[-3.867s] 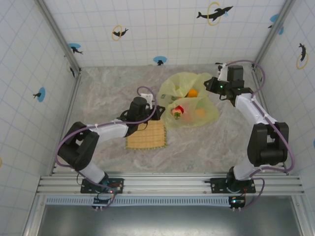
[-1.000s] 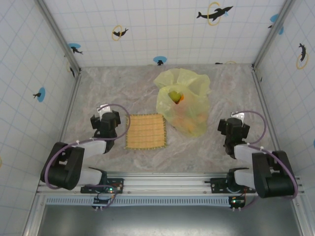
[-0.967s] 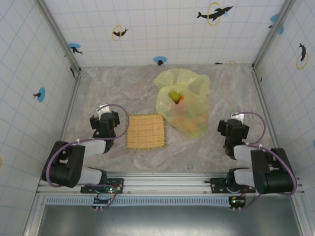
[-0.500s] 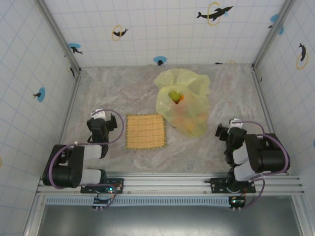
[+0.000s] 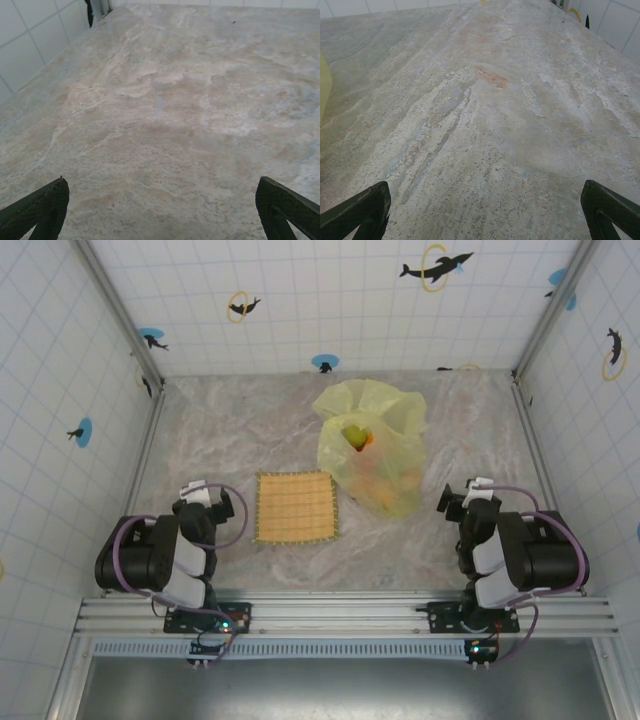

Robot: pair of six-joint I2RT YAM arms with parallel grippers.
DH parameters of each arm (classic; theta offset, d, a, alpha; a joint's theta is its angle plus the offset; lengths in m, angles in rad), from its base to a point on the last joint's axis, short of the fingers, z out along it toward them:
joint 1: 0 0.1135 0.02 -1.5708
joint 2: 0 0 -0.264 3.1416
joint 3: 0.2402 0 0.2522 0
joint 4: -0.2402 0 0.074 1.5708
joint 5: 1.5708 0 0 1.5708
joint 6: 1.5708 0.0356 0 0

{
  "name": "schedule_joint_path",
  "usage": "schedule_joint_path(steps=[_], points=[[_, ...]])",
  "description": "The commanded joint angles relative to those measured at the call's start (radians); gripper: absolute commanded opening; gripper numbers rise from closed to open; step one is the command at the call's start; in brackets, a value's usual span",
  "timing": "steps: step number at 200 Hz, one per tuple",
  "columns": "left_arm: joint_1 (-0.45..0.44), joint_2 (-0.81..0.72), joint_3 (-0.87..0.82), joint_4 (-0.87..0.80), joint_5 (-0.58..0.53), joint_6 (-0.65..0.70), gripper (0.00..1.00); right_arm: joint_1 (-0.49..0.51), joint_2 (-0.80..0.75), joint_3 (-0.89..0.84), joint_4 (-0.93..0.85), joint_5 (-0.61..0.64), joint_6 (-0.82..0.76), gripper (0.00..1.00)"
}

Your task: Place the fruits into the plastic bag

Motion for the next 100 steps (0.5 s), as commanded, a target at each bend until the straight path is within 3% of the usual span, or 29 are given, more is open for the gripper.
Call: schedule_joint_path(steps=[1,100], points=[[0.014,-0.006,-0.010,0.036,0.036,-0.031,0.98,0.001,0.007,-0.021,0.057,0.002,-0.007,1.00],[0.015,-0.005,-0.011,0.039,0.035,-0.030,0.98,0.005,0.007,-0.021,0.057,0.009,-0.011,1.00]])
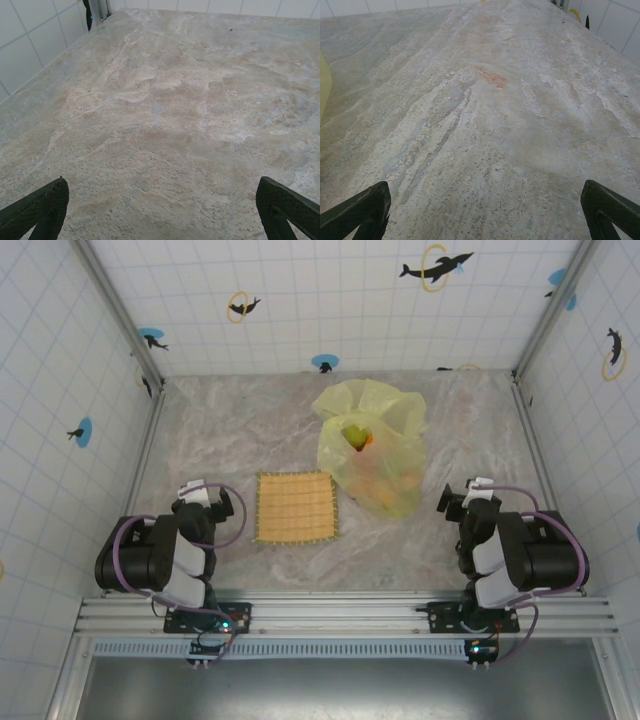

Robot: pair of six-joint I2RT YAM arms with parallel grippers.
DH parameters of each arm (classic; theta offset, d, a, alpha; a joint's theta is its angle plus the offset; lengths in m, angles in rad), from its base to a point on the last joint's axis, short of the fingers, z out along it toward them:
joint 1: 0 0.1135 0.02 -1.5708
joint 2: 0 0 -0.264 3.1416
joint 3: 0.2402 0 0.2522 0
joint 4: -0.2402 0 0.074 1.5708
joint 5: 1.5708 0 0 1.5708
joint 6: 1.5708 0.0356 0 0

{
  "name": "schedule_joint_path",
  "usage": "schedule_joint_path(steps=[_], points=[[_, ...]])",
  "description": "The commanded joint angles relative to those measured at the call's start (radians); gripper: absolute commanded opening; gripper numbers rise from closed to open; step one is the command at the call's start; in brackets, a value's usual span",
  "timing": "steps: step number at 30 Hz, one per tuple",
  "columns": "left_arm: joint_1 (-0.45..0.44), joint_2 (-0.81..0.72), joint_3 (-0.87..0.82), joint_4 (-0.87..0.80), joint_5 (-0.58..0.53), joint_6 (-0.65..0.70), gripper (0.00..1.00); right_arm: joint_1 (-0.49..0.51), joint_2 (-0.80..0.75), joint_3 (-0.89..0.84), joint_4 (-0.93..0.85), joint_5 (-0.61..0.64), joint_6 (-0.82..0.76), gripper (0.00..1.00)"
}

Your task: Place the fruits into the plastic bag

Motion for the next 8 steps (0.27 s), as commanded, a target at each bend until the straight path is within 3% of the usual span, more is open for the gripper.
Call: schedule_joint_path(steps=[1,8], points=[[0.005,-0.004,-0.010,0.028,0.016,-0.016,0.98,0.005,0.007,-0.020,0.057,0.009,-0.008,1.00],[0.006,-0.004,-0.011,0.028,0.016,-0.016,0.98,0.005,0.008,-0.019,0.056,0.008,-0.006,1.00]])
